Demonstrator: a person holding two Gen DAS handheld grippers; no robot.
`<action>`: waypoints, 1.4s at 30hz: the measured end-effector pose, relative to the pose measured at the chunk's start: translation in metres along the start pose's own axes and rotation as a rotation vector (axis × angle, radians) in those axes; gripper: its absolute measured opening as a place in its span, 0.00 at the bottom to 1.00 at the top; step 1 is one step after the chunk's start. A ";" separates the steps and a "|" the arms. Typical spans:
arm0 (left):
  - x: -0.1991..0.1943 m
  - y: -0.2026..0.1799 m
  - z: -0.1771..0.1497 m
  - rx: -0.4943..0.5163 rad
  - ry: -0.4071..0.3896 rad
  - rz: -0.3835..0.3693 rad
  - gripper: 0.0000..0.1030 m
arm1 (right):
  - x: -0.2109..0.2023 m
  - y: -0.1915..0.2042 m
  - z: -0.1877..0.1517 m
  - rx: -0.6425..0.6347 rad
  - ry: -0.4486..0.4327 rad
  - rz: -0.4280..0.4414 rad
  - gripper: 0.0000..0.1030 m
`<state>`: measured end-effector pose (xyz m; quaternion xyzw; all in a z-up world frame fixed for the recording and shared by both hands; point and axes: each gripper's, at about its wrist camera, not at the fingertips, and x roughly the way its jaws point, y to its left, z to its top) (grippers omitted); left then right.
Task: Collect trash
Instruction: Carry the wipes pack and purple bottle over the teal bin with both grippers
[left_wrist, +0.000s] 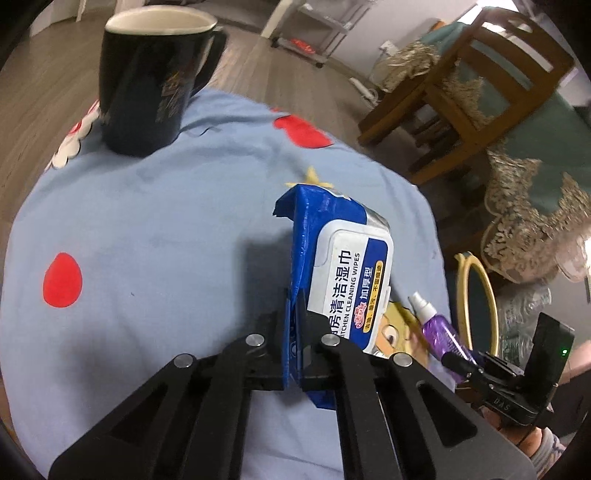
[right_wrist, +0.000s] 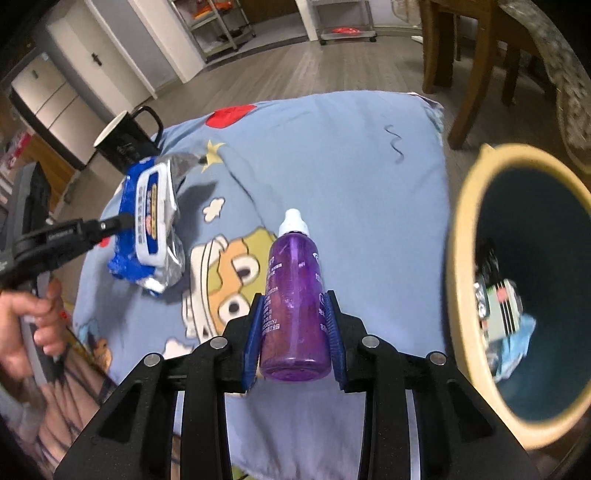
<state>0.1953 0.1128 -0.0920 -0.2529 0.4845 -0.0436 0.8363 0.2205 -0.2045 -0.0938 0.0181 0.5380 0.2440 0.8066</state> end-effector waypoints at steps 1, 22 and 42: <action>-0.003 -0.003 -0.001 0.012 -0.008 -0.002 0.01 | -0.005 -0.003 -0.005 0.007 -0.007 0.004 0.32; -0.028 -0.096 -0.037 0.177 -0.013 -0.110 0.01 | -0.122 -0.076 -0.030 0.102 -0.205 -0.088 0.32; 0.021 -0.244 -0.041 0.379 0.037 -0.112 0.01 | -0.162 -0.153 -0.051 0.298 -0.241 -0.160 0.32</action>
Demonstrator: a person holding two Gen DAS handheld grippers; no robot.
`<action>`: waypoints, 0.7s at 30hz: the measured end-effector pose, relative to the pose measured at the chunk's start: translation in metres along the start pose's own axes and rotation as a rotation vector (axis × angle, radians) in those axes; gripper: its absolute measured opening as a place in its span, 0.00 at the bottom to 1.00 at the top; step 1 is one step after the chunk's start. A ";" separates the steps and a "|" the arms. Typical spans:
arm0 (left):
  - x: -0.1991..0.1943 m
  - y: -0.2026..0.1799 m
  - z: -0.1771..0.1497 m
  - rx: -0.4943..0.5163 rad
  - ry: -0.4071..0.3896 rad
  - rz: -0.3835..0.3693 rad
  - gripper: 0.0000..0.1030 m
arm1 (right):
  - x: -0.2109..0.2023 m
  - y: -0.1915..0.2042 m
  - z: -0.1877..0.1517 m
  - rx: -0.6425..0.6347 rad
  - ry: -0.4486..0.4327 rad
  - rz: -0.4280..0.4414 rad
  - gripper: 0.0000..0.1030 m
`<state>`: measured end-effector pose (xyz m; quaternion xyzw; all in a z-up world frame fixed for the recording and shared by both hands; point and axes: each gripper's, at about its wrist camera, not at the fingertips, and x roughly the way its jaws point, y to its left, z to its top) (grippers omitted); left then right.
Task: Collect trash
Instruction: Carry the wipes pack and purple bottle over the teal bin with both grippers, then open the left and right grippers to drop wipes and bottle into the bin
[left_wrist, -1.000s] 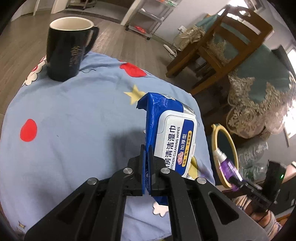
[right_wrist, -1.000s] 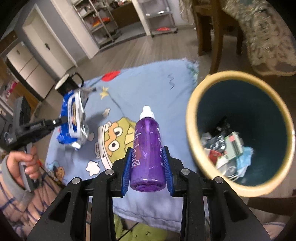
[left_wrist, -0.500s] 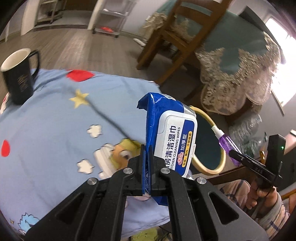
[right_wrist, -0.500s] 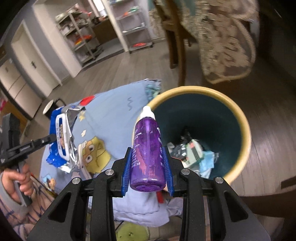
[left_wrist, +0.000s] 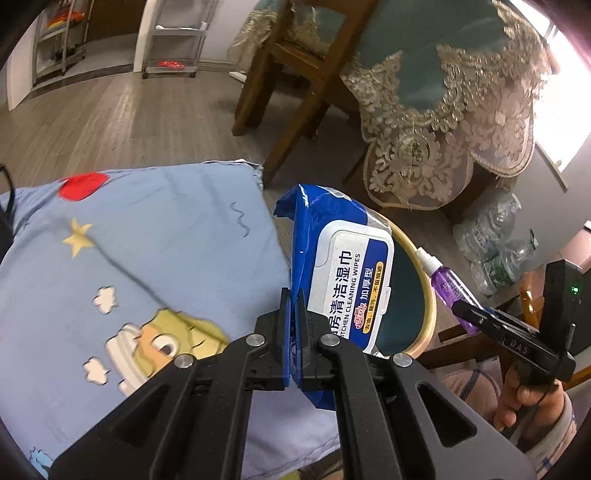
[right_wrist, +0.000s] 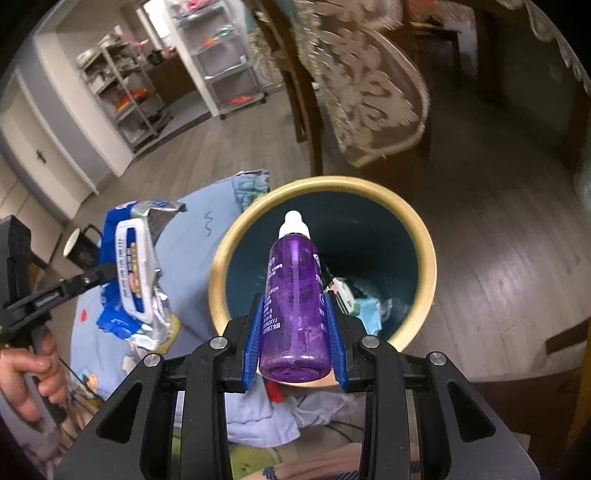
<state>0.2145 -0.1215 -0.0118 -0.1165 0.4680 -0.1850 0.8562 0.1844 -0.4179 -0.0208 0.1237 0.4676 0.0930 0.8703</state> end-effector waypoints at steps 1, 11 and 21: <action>0.007 -0.007 0.003 0.006 0.008 0.003 0.01 | 0.001 -0.003 0.000 0.014 0.004 0.004 0.32; 0.082 -0.059 0.017 0.072 0.106 0.058 0.01 | 0.017 -0.022 -0.001 0.103 0.053 0.017 0.32; 0.105 -0.074 0.013 0.136 0.129 0.093 0.19 | 0.043 -0.020 0.004 0.090 0.149 -0.007 0.32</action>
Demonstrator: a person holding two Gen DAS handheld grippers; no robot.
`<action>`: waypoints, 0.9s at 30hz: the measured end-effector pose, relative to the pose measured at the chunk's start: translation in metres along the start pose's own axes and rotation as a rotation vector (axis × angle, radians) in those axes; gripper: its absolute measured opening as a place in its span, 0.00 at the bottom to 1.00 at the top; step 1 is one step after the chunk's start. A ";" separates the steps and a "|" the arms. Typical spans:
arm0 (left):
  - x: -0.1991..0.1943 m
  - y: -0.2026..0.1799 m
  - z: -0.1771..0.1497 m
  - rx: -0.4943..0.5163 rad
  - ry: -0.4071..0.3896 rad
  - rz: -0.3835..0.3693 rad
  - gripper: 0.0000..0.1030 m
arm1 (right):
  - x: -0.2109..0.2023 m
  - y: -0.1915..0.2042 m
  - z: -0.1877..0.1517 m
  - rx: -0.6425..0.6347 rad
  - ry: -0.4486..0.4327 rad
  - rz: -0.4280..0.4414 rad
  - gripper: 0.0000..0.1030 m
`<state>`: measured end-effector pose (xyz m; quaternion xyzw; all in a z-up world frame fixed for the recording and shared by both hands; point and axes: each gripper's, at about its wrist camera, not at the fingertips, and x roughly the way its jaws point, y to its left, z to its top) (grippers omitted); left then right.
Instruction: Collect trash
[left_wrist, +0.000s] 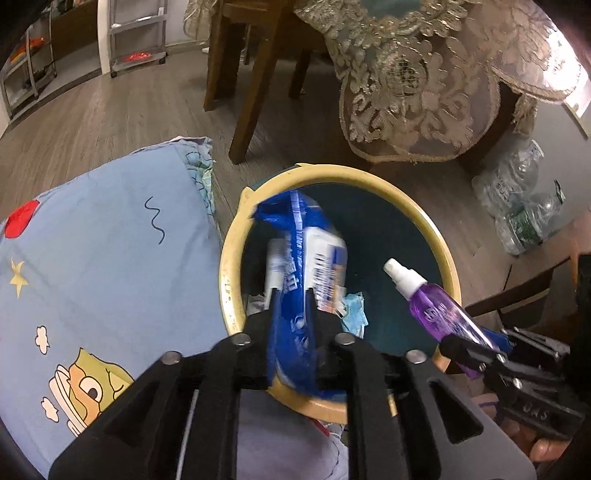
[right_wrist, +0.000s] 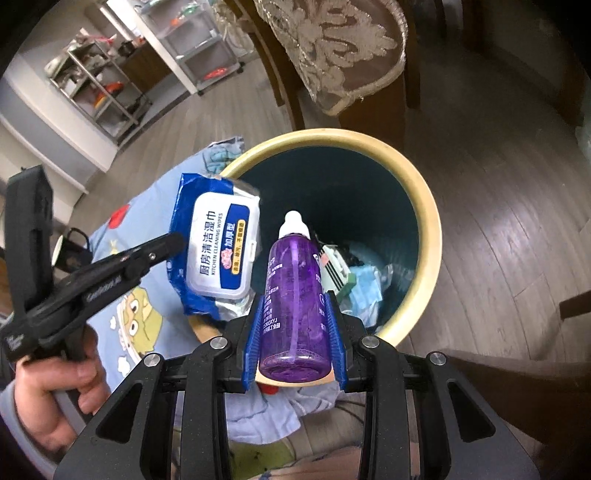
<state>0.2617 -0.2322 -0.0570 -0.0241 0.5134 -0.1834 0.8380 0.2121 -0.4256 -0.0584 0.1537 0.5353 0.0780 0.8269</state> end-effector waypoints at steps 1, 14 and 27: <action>-0.002 0.000 -0.002 0.010 -0.008 0.004 0.22 | 0.001 0.001 0.000 -0.001 0.004 -0.005 0.33; -0.036 0.010 -0.020 0.010 -0.093 -0.008 0.61 | 0.012 0.002 0.005 0.005 0.043 -0.045 0.33; -0.072 0.008 -0.056 0.026 -0.170 -0.016 0.86 | 0.005 0.009 0.002 -0.028 0.013 -0.050 0.56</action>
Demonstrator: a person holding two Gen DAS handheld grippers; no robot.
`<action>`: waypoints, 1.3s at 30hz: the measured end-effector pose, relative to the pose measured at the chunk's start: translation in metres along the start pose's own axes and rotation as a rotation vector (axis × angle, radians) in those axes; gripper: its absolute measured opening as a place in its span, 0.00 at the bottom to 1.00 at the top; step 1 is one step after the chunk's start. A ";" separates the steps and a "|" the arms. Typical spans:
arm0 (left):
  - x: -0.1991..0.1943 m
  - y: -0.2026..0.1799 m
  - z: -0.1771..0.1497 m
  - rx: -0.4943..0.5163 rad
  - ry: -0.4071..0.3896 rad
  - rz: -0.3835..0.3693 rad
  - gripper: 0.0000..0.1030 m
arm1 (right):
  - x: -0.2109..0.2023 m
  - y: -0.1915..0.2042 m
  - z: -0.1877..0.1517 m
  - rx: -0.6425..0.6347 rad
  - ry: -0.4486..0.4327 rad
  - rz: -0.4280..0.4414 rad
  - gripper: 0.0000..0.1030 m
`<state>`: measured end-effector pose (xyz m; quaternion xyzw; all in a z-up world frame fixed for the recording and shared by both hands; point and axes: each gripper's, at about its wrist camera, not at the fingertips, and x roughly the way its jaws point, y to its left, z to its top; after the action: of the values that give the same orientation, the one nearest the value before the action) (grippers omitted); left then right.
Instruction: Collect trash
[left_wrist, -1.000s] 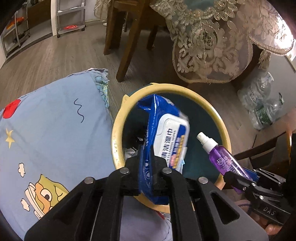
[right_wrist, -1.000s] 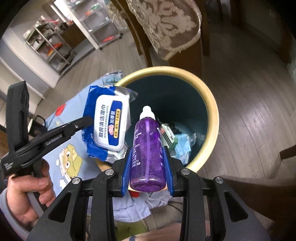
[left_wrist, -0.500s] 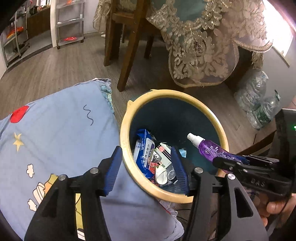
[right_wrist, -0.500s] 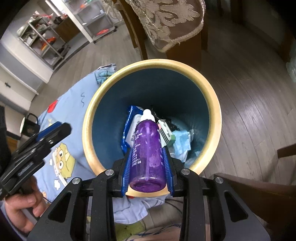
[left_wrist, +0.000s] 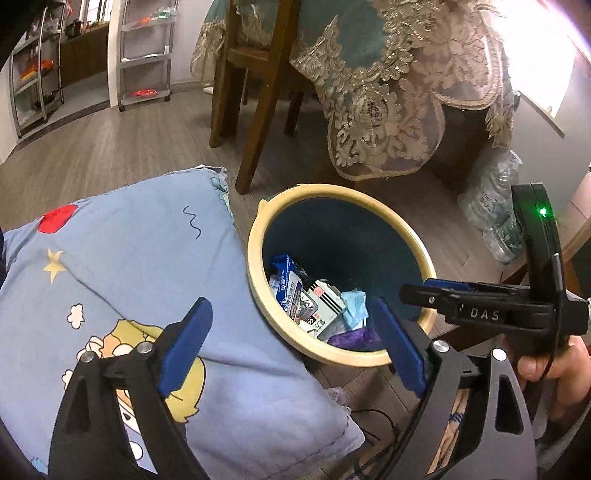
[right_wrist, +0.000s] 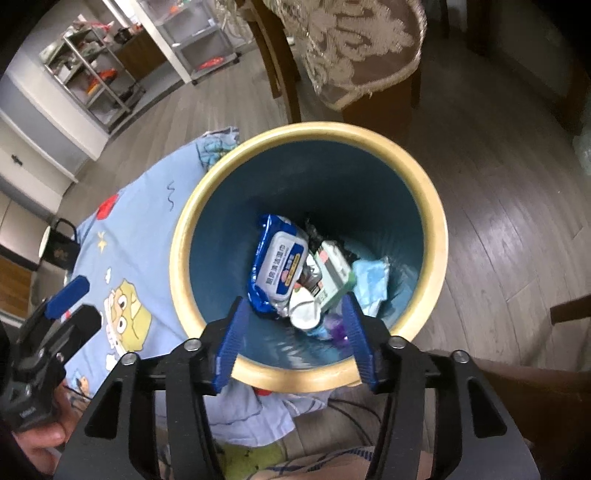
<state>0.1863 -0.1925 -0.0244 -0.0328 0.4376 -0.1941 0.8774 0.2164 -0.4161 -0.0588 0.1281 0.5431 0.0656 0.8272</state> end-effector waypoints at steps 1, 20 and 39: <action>-0.003 -0.001 -0.001 0.002 -0.005 0.000 0.87 | -0.004 0.000 -0.002 -0.001 -0.016 -0.005 0.59; -0.066 -0.020 -0.049 0.043 -0.126 0.046 0.94 | -0.097 0.033 -0.078 -0.069 -0.366 -0.085 0.89; -0.104 -0.020 -0.068 0.012 -0.216 0.089 0.94 | -0.129 0.032 -0.121 -0.061 -0.468 -0.062 0.91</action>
<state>0.0708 -0.1650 0.0175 -0.0288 0.3403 -0.1529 0.9273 0.0548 -0.4004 0.0178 0.0980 0.3382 0.0249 0.9356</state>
